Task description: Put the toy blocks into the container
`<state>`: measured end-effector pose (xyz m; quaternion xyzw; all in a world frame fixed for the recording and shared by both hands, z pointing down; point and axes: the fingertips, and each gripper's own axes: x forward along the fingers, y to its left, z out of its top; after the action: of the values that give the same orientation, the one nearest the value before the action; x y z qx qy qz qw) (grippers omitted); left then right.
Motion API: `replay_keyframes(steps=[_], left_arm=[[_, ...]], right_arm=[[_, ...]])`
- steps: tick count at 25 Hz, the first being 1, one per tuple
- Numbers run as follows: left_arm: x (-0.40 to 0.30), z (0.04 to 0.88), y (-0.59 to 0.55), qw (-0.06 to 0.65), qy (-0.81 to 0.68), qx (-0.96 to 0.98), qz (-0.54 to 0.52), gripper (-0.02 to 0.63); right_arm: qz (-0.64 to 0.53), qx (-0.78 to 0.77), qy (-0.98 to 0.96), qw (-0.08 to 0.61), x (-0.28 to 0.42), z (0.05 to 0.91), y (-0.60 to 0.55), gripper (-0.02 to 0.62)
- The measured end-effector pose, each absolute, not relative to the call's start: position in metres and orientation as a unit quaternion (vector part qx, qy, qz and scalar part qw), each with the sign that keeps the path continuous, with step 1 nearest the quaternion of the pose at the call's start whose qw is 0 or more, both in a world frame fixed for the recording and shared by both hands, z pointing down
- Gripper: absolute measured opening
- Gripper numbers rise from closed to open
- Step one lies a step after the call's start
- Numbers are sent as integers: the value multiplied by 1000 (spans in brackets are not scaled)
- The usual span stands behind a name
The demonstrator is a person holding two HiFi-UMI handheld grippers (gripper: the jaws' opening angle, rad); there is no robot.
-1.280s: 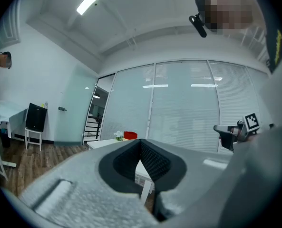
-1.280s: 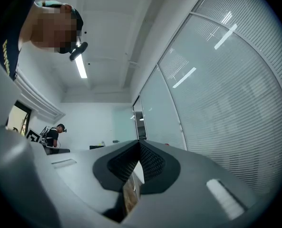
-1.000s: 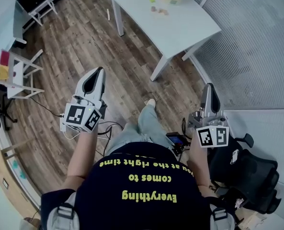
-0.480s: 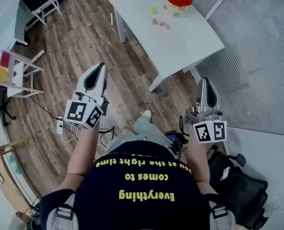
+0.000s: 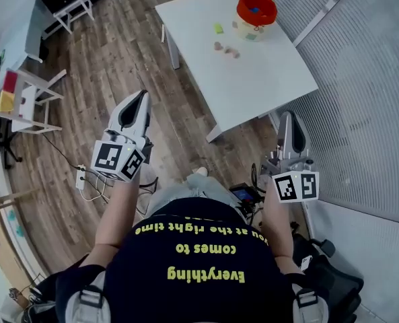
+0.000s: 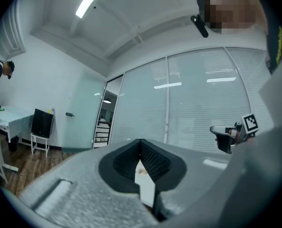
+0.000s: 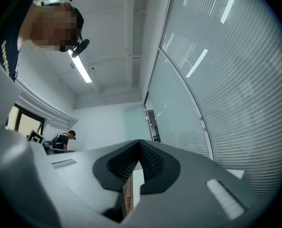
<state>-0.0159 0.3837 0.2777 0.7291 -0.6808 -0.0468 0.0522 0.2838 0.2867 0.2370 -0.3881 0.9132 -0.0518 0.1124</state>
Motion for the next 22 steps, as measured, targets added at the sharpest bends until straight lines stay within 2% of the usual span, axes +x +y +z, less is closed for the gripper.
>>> replay_keyframes(steps=[22], left_arm=[[-4,284,285,56,-655,752,-38,0]], right_arm=[[-73,-408,902,120,290,251,209,6]])
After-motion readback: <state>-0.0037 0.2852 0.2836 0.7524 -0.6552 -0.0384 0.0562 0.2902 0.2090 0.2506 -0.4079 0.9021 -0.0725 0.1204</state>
